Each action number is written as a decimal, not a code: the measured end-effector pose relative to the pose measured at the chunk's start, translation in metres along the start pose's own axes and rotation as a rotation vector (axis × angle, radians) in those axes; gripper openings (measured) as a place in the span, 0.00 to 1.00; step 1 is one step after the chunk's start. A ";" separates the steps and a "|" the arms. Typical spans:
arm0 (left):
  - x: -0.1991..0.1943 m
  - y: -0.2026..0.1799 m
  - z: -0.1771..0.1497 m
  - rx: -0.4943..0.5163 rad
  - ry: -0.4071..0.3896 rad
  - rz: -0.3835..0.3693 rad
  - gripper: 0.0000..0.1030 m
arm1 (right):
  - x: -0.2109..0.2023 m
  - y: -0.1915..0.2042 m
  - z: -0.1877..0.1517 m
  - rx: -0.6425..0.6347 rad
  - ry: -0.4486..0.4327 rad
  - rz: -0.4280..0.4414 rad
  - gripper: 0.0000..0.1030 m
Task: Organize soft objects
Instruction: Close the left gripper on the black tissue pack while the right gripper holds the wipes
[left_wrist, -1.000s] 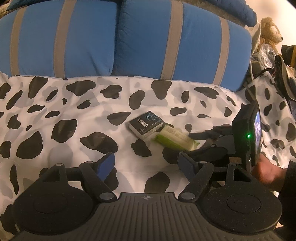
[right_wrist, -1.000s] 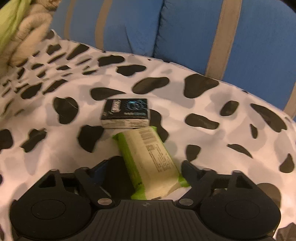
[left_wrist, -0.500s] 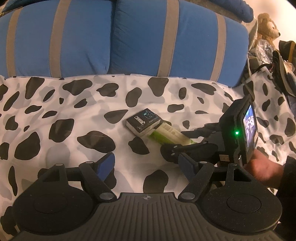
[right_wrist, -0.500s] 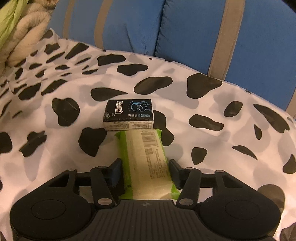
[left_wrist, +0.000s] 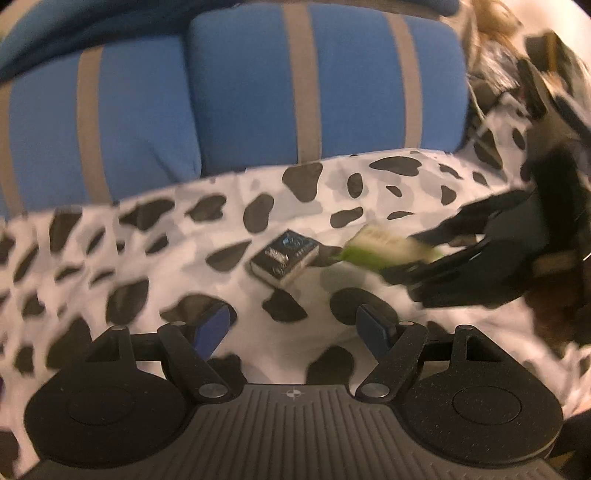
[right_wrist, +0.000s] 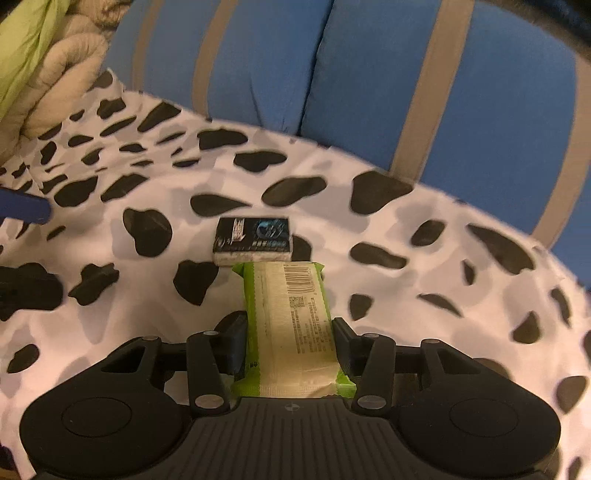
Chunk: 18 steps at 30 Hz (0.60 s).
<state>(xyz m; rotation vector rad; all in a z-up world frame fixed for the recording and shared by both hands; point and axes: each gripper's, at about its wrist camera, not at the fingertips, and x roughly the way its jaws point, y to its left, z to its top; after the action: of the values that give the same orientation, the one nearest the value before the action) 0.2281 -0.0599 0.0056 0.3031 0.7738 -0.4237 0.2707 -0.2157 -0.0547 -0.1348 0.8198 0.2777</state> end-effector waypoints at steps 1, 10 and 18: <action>0.002 -0.003 0.000 0.030 -0.011 0.016 0.73 | -0.007 -0.002 0.000 0.004 -0.004 -0.004 0.49; 0.031 -0.005 0.005 0.105 -0.075 -0.014 0.73 | -0.070 -0.023 -0.014 0.111 -0.007 -0.044 0.49; 0.074 0.002 0.004 0.136 -0.044 -0.033 0.73 | -0.119 -0.025 -0.042 0.139 0.006 -0.068 0.49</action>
<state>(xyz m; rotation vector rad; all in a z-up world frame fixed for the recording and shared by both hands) 0.2791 -0.0787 -0.0454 0.4070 0.7091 -0.5142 0.1712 -0.2719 0.0049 -0.0330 0.8358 0.1552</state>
